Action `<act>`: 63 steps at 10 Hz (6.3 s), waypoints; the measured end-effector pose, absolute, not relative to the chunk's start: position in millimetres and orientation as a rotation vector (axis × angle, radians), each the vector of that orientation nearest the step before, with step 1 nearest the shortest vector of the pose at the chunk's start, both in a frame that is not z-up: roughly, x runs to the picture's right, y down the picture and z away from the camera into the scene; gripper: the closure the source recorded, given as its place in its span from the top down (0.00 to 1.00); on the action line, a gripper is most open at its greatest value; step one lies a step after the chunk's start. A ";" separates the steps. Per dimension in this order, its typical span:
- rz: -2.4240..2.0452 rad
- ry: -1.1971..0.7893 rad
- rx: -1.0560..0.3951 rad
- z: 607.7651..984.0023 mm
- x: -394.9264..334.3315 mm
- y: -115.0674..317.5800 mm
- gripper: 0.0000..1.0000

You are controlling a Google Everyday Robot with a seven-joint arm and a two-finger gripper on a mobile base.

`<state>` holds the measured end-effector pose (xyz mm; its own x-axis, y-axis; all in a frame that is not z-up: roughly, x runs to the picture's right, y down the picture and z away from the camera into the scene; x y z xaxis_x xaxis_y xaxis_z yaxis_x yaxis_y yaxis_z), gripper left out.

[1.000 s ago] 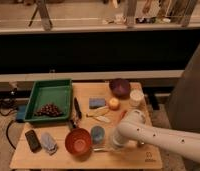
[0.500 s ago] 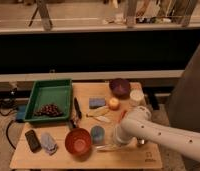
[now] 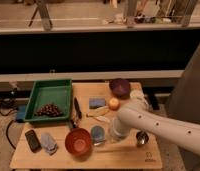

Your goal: Place fork in red bowl

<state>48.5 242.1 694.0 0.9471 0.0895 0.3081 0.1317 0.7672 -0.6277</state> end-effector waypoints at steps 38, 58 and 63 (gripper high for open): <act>-0.253 -0.272 -0.717 692.3 -60.7 211.6 0.00; -0.309 -0.274 -0.667 705.2 -78.4 207.8 0.29; -0.327 -0.284 -0.650 705.0 -82.1 205.7 0.29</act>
<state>-82.1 205.7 705.0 0.9111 -0.2068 0.3566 0.3820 0.7489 -0.5415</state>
